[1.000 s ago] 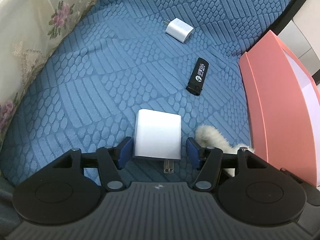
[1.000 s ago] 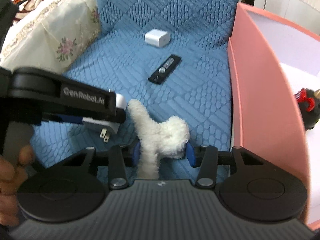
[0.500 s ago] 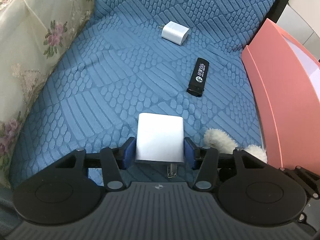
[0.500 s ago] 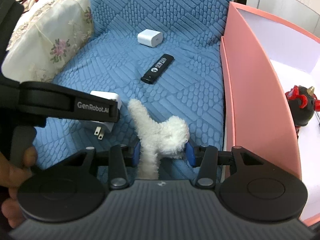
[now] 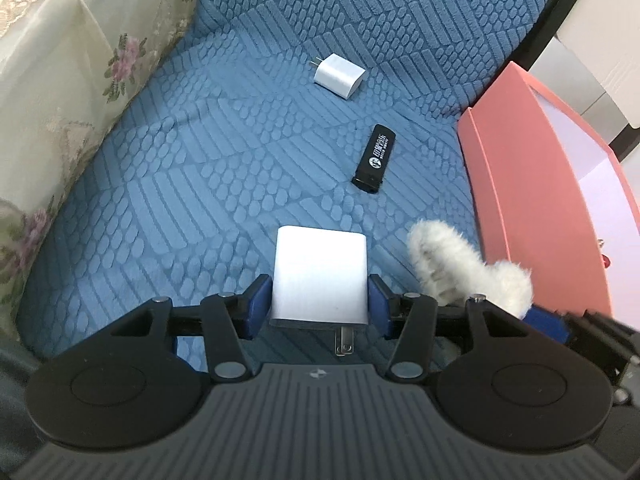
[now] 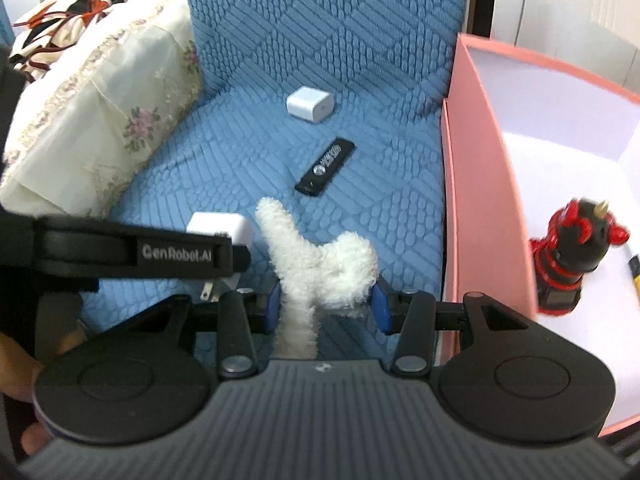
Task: Organize rigid objects
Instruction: 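Lift fuzzy brush with right gripper while left gripper lifts white charger, then carry brush and charger over the pink box with both grippers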
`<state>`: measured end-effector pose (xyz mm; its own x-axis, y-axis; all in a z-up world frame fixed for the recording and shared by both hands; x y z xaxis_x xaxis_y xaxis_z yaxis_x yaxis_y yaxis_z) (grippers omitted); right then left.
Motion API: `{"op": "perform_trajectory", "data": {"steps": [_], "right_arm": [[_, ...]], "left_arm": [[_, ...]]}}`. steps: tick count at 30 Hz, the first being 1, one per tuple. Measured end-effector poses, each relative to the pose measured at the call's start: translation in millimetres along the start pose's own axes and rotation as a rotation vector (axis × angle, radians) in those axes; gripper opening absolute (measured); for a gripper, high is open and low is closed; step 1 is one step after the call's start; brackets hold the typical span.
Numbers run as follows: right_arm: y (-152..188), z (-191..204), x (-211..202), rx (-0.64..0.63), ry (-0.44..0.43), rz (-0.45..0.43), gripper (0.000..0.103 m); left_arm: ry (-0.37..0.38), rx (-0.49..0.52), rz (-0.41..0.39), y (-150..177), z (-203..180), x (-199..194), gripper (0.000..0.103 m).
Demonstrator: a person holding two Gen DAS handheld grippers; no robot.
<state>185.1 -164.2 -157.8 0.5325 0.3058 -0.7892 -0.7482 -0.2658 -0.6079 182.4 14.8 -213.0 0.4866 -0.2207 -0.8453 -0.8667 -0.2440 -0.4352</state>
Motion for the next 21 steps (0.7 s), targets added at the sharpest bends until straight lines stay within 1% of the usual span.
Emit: {"op": "perform_trajectory", "data": {"steps": [4,7,12,15,18,21], "right_arm": [[-7,-6,-16,0.010,-0.011,-0.016,0.048],[-12,-11,-34,0.015,-0.018,-0.048,0.048],[-23,-22,-61,0.017,-0.016,-0.098,0.048],[-26,-30,-76,0.005,-0.019,-0.123,0.048],[-30,-41,-89,0.034,-0.023,-0.137,0.048],[-34,-49,-101,0.024,-0.007,-0.163,0.048]], "left_arm": [[0.019,-0.005,-0.024,-1,-4,-15,0.057],[0.018,-0.003,-0.052,-4,-8,-30,0.057],[0.052,-0.037,-0.085,-10,-16,-56,0.057],[0.064,-0.030,-0.106,-14,-26,-71,0.057],[0.080,-0.017,-0.121,-16,-37,-85,0.057],[0.095,-0.001,-0.141,-21,-50,-97,0.057]]}}
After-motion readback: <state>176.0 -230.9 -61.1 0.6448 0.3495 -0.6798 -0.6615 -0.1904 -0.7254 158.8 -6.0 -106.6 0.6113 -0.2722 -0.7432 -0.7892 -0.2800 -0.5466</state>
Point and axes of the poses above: each gripper's, at about its wrist camera, not at the fingertips, and x roughly the way its jaws point, z to its left, y to its underside, the point moved 3 cm from there along x, roughly the way its jaws point, and after that the axes turned 1 degree about -y, right-handed, at the moved point
